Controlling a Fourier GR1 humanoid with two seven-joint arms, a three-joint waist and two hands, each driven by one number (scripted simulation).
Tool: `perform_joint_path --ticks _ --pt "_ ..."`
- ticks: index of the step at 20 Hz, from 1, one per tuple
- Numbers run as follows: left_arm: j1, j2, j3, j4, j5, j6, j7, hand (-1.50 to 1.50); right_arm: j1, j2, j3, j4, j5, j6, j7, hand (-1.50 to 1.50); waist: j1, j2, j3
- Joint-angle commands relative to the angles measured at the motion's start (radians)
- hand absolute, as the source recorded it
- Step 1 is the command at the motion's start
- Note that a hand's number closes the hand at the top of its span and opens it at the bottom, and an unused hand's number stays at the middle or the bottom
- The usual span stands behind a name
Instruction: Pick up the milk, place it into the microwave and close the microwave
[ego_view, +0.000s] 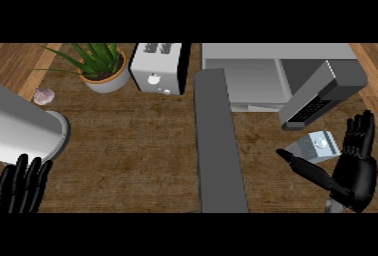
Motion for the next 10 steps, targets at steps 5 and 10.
perform_joint_path --ticks 5,10 --pt "0.038 0.002 0.006 -0.053 0.034 -0.022 0.043 -1.50 0.017 -0.042 -0.092 0.120 -0.056 0.042 -0.090 -1.50 0.000 0.000 0.000" --pt "0.033 -0.012 -0.017 0.038 -0.024 -0.009 -0.077 -1.50 0.036 -0.043 -0.103 0.194 -0.074 0.080 -0.153 -1.50 -0.001 0.000 0.000"
